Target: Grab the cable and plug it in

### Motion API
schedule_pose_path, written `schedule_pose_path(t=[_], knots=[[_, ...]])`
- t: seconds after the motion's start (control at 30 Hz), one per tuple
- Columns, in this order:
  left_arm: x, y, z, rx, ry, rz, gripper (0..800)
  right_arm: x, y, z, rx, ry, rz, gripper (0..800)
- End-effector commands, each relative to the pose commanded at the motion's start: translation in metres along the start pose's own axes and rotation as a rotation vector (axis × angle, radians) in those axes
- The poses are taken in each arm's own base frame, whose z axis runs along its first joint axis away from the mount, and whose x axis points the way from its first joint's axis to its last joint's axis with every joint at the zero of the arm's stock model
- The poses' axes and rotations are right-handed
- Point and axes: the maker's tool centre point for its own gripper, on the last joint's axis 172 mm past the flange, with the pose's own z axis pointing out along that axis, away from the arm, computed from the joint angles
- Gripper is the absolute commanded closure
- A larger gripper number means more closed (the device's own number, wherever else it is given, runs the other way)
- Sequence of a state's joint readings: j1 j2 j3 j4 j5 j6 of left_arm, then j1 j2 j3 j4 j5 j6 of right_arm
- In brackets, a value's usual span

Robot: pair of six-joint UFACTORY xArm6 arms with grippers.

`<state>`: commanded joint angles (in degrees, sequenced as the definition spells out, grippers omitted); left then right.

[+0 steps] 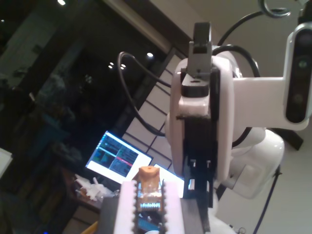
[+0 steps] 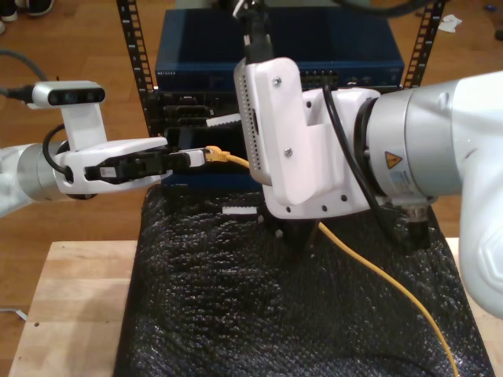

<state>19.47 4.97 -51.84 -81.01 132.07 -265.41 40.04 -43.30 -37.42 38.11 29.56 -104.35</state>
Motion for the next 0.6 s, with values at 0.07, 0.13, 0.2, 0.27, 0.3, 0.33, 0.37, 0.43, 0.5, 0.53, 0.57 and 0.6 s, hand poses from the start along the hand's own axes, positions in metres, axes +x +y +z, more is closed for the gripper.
schedule_pose_path(t=[0.07, 0.13, 0.2, 0.27, 0.3, 0.33, 0.37, 0.43, 0.5, 0.53, 0.57, 0.6], knots=[[0.002, 0.004, 0.001, -0.016, -0.002, 0.005, 789, 0.000, 0.001, 0.000, -0.003, -0.001, 0.002, 69], [0.002, 0.006, 0.001, -0.022, -0.001, 0.005, 787, -0.002, 0.006, -0.002, -0.021, -0.006, 0.002, 92], [0.002, 0.005, 0.001, -0.023, 0.000, 0.004, 787, -0.004, 0.011, -0.003, -0.041, -0.012, 0.003, 128], [0.002, 0.006, 0.001, -0.024, 0.001, 0.003, 786, -0.004, 0.011, -0.003, -0.042, -0.013, 0.006, 210], [0.001, 0.006, 0.001, -0.028, 0.003, 0.000, 786, -0.004, 0.011, -0.003, -0.042, -0.013, 0.006, 255], [0.001, 0.007, 0.001, -0.032, 0.004, 0.000, 786, -0.004, 0.011, -0.003, -0.043, -0.012, 0.009, 276], [0.002, 0.008, 0.001, -0.037, 0.004, 0.000, 786, -0.003, 0.011, -0.003, -0.042, -0.011, 0.008, 292], [0.001, 0.010, 0.001, -0.048, 0.007, -0.002, 786, -0.003, 0.011, -0.003, -0.042, -0.011, 0.009, 332], [0.001, 0.011, 0.001, -0.053, 0.010, -0.004, 786, -0.003, 0.011, -0.003, -0.042, -0.011, 0.009, 333], [0.001, 0.011, 0.001, -0.053, 0.011, -0.005, 787, -0.003, 0.011, -0.003, -0.042, -0.011, 0.009, 335], [0.001, 0.011, 0.001, -0.054, 0.011, -0.005, 786, -0.003, 0.011, -0.003, -0.042, -0.011, 0.009, 336], [0.001, 0.011, 0.001, -0.054, 0.011, -0.005, 787, -0.003, 0.011, -0.003, -0.042, -0.011, 0.011, 337]])
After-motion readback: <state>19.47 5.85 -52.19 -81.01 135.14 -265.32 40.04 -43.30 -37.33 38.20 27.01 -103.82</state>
